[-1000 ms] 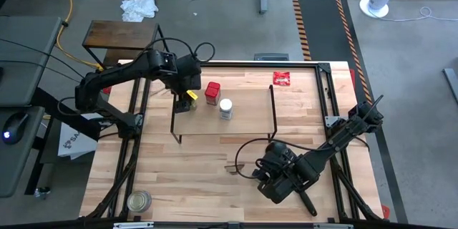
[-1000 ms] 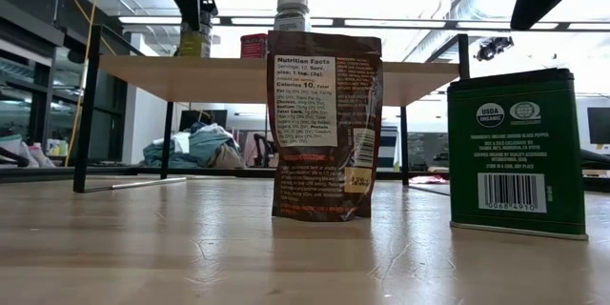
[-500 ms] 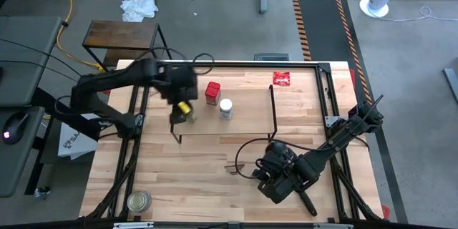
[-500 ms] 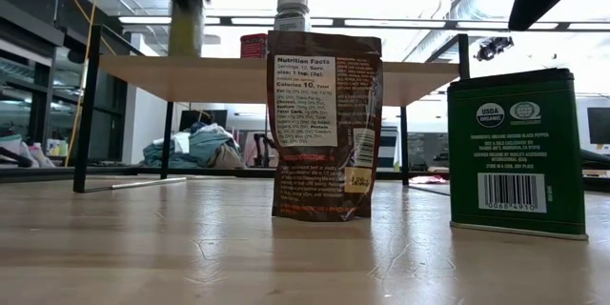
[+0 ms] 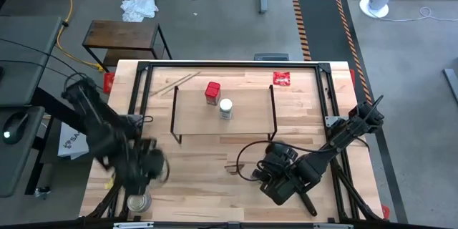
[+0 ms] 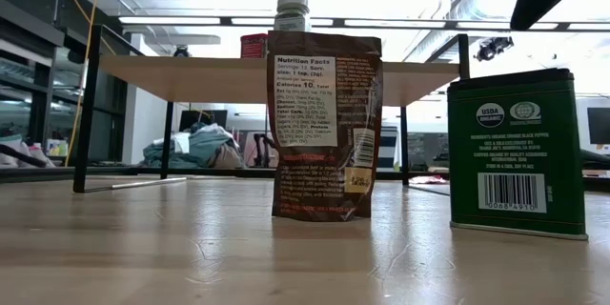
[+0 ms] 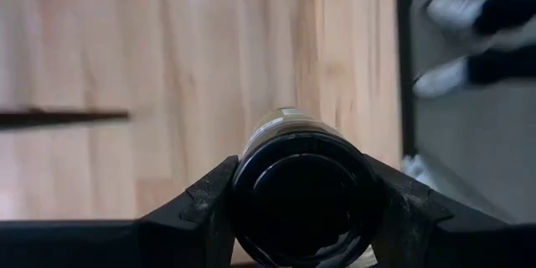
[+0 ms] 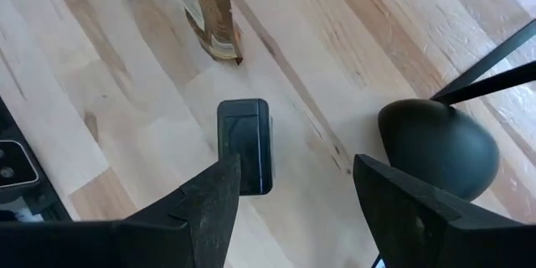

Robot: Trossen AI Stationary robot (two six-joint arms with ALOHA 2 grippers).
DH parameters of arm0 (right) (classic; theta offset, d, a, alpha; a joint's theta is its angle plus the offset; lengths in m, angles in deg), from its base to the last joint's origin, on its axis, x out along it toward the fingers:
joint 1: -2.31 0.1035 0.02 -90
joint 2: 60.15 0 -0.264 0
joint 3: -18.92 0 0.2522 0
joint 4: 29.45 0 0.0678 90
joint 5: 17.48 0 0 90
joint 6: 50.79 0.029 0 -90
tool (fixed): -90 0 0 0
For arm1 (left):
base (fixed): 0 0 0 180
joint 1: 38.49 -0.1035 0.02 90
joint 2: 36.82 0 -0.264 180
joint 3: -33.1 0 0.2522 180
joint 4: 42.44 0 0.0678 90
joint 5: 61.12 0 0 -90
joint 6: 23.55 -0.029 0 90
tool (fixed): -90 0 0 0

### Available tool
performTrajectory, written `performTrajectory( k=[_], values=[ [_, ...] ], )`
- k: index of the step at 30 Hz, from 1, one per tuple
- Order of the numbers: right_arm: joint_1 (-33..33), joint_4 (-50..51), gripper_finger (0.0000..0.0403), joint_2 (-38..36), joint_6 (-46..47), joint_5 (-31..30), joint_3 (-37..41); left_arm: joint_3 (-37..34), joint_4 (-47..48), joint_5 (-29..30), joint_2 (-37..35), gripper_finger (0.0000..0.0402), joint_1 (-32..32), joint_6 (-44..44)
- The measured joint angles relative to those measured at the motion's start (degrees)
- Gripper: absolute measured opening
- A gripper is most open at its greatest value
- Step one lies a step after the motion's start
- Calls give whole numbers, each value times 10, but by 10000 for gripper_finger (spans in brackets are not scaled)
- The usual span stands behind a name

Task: Shelf spices
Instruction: Remove the black seasoning bottle from the shelf

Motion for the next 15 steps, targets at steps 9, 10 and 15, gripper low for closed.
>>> performTrajectory(
  k=[9,10,15],
  values=[
    [-2,-2,229,0,5,3,0,-111,-98,39,97,192,70,64],
    [-2,-3,229,0,5,4,0,-121,-113,46,99,192,68,67],
    [-4,-5,229,0,5,18,0,-156,-138,21,101,229,46,88]
  ],
)
